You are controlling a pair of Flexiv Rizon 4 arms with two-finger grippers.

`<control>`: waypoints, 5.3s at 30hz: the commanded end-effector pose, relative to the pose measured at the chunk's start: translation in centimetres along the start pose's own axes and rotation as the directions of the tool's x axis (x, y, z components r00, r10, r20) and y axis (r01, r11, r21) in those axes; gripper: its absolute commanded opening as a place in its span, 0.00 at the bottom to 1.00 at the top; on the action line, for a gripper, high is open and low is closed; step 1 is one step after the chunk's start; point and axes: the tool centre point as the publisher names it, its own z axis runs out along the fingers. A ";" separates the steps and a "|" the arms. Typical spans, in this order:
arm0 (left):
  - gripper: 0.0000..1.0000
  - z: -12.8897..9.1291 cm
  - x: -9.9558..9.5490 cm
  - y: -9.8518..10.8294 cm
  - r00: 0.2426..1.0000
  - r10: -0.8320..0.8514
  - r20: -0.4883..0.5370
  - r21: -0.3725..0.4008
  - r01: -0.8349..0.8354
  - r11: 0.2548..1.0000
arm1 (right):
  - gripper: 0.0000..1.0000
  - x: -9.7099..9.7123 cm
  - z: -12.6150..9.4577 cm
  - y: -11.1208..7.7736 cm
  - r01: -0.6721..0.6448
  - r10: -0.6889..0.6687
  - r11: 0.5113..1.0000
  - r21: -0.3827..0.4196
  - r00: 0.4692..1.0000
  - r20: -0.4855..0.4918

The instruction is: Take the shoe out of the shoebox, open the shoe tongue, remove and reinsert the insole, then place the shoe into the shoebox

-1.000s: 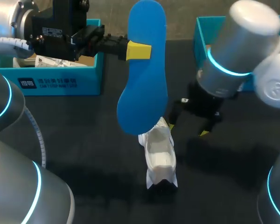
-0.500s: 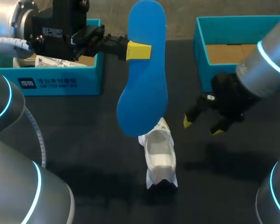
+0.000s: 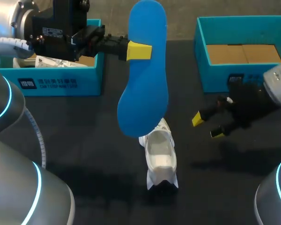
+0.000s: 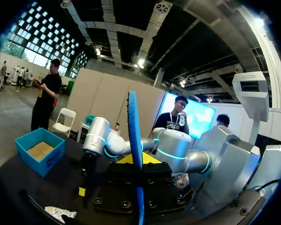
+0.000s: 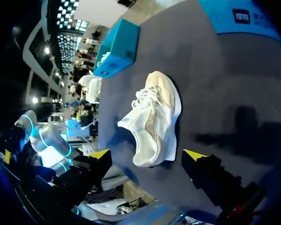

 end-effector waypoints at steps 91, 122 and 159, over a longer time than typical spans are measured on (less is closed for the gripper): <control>0.00 -6.4 -12.3 1.4 0.202 0.979 0.033 -0.204 -0.957 0.204 | 1.00 6.5 -5.4 1.9 -0.015 0.034 0.999 0.043 0.868 -0.495; 0.00 -4.6 -15.1 8.4 -0.396 0.908 0.133 -0.111 -0.917 -0.384 | 1.00 6.5 -5.4 1.9 -0.015 0.034 0.999 0.043 0.868 -0.495; 0.00 -2.6 -20.2 18.7 -0.649 0.760 0.010 -0.213 -0.744 -0.633 | 1.00 6.5 -5.4 1.9 -0.015 0.034 0.999 0.043 0.868 -0.495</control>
